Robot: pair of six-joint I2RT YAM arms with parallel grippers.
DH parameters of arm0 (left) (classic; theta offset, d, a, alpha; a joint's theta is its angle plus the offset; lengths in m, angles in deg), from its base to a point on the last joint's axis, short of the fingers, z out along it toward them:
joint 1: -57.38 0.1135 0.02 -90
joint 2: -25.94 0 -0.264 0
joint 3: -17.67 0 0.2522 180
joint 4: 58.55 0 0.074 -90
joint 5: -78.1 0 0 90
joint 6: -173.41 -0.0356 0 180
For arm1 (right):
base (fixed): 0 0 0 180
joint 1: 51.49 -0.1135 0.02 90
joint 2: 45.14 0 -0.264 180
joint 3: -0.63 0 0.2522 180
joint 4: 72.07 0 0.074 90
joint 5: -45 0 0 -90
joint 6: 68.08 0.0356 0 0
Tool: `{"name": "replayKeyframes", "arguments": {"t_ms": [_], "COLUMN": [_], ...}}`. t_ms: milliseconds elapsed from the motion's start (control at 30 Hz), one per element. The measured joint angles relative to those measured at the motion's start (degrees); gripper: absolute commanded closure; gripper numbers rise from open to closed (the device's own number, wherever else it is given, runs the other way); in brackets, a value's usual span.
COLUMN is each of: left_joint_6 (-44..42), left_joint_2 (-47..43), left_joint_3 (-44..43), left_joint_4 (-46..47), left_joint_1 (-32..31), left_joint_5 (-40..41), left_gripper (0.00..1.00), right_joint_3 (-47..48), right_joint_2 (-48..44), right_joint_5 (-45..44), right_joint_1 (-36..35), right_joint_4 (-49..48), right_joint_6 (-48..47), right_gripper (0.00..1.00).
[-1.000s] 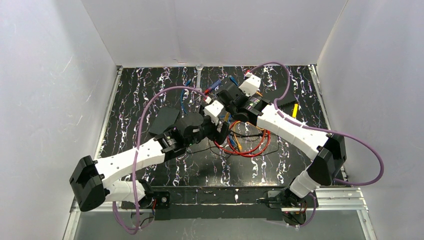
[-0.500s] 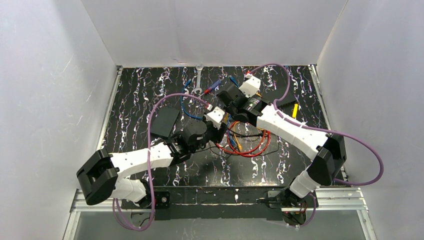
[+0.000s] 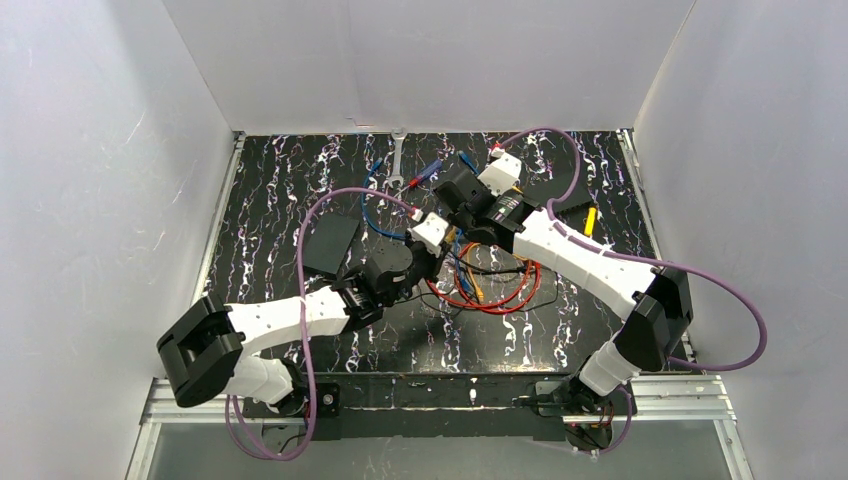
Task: Insert the plug into the switch port
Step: Pick up the connector from the center of the board.
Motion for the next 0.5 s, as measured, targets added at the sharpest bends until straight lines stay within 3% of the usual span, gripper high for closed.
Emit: {"name": "replayKeyframes", "arguments": {"t_ms": [133,367,500], "left_joint_6": [-0.5,-3.2,-4.0], "left_joint_2": [0.1,-4.1,-9.4], "left_joint_3": [0.6,1.7,1.3], "left_joint_4": [0.0,-1.5,-4.2], "left_joint_1": [0.1,0.2,2.0], "left_joint_5": [1.1,2.5,2.1], "left_gripper": [1.00,1.00,1.00], "right_joint_3": [-0.9,-5.5,-10.4], "right_joint_2": [-0.3,-4.3,-10.4], "right_joint_5": [-0.3,0.6,1.7], "right_joint_1": [0.0,-0.5,-0.6], "right_joint_4": [-0.9,-7.6,-16.0], "right_joint_6": [-0.1,-4.5,-11.3], "right_gripper": [0.97,0.56,0.39]}}
